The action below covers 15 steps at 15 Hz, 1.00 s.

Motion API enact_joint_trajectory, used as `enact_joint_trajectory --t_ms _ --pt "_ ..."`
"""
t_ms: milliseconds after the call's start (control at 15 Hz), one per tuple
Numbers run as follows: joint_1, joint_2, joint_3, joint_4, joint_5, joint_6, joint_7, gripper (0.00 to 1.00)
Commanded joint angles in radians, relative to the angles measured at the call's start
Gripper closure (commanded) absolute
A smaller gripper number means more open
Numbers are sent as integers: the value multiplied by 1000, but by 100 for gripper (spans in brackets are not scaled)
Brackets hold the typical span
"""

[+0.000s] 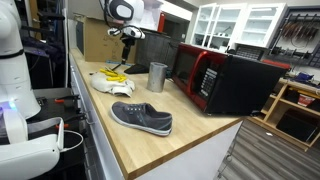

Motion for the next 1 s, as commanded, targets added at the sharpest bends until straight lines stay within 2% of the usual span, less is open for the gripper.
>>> enact_joint_trajectory --t_ms 0,467,933 --pt "19 81 7 58 -33 -3 14 0" --pt "50 173 -4 103 -62 -18 14 0" --pt "54 199 -12 105 -48 -30 6 0"
